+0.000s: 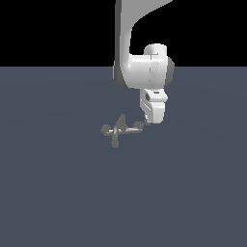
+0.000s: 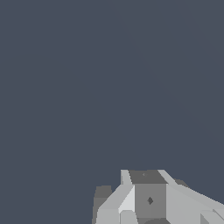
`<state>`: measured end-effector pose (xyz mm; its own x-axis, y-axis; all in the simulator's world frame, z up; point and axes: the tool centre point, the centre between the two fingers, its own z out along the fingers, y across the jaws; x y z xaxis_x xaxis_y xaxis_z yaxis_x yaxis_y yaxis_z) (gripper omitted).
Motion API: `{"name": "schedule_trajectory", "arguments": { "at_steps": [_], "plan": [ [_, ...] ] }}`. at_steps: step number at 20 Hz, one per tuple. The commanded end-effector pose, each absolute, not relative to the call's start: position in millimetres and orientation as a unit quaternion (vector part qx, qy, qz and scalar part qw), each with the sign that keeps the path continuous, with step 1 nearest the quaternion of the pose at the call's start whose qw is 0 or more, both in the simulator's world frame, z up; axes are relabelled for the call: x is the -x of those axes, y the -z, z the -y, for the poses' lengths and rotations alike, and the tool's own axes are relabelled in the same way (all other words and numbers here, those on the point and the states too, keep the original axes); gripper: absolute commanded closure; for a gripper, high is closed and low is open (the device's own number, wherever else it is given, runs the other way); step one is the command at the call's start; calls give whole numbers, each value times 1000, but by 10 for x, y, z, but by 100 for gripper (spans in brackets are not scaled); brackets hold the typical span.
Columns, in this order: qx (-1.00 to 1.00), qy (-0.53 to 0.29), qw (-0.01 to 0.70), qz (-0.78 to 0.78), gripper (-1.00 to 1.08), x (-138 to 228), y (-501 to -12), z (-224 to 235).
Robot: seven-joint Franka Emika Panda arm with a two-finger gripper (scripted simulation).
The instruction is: Turn on the faucet by rotating a designated handle.
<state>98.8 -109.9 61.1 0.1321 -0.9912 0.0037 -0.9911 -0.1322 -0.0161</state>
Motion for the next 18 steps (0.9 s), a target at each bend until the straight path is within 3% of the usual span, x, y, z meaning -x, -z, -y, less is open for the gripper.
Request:
{"name": "schedule_trajectory", "arguments": {
  "at_steps": [1, 18],
  "plan": [
    [752, 0, 1, -659, 108, -865, -609, 1098],
    [752, 2, 2, -659, 108, -528, -602, 958]
  ]
}}
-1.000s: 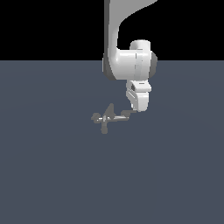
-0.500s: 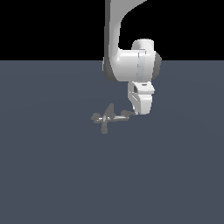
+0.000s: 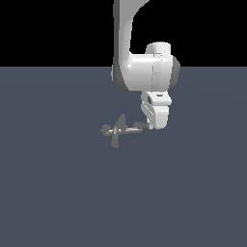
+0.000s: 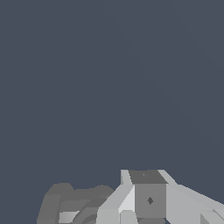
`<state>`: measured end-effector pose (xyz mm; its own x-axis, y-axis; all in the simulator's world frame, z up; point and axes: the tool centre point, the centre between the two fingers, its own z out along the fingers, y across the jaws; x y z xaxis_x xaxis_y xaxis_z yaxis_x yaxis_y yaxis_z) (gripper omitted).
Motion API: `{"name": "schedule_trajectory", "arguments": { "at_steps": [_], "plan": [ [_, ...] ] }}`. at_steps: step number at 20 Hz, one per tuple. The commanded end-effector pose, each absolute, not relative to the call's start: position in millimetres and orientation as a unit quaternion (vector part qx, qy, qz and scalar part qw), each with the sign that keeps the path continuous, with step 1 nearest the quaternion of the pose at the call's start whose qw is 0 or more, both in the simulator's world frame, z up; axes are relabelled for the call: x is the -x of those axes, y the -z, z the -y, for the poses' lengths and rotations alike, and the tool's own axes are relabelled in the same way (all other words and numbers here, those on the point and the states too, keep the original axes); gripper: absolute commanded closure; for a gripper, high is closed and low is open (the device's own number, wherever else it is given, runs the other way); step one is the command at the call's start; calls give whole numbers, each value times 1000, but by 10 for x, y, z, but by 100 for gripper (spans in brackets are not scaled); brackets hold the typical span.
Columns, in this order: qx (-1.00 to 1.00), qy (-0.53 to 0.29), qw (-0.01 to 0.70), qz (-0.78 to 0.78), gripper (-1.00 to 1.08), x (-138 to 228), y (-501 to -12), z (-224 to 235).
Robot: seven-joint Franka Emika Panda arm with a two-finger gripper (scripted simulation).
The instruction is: Turn on the faucet by rotating a designated handle.
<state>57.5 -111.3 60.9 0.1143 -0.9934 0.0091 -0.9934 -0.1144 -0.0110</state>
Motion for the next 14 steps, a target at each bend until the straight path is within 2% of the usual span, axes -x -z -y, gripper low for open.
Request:
{"name": "schedule_trajectory", "arguments": {
  "at_steps": [1, 5, 6, 14],
  "plan": [
    [752, 2, 1, -659, 108, -499, -604, 941],
    [752, 0, 0, -660, 108, -410, -607, 886],
    [746, 2, -2, -666, 108, -425, -589, 1024],
    [751, 0, 0, -660, 108, -406, -608, 518]
  ]
}}
